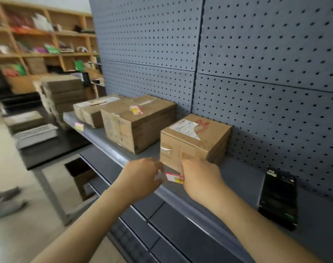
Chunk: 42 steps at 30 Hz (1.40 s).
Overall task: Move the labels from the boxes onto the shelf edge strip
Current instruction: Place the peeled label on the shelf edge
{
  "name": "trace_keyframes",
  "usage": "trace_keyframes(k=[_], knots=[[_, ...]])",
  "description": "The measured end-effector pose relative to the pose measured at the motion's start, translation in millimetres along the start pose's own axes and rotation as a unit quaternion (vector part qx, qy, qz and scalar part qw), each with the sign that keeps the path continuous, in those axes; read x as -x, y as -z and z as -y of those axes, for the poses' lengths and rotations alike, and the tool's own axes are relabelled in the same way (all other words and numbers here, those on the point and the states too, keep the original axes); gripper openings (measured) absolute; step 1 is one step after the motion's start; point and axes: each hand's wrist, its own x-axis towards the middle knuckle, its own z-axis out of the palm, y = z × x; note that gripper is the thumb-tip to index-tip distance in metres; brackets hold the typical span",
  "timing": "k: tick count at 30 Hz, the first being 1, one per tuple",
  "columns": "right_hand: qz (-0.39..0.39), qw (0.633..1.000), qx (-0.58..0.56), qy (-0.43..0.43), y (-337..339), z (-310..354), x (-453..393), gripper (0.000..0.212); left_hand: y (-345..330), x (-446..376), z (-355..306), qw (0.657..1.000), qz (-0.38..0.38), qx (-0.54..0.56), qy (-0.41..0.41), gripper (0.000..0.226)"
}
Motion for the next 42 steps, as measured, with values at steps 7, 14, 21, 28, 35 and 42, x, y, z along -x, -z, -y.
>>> trace_keyframes(k=[7,14,21,28,35,42], knots=[[-0.006,0.997,-0.052,0.052,-14.1,112.5,-42.1,0.016,7.9,56.8,115.3,0.997,0.011,-0.022,0.08,0.026],[-0.022,0.994,-0.079,0.065,-34.1,199.3,-90.1,0.018,20.7,83.0,210.3,0.994,0.018,-0.019,0.11,0.026],[0.002,0.993,-0.097,0.07,-51.4,244.1,-151.9,0.013,18.1,62.5,276.5,0.994,0.014,-0.021,0.109,0.027],[0.025,0.993,-0.1,0.066,-57.6,259.9,-217.1,0.015,19.7,5.5,335.2,0.995,0.01,-0.032,0.097,0.028],[0.02,0.996,-0.083,-0.003,-64.1,261.6,-248.7,0.014,5.0,-53.9,369.7,0.999,0.029,-0.012,0.044,0.029],[0.028,0.982,-0.102,-0.157,-79.8,253.0,-264.6,0.017,-14.4,-124.0,387.5,0.995,0.033,0.021,-0.092,0.023]])
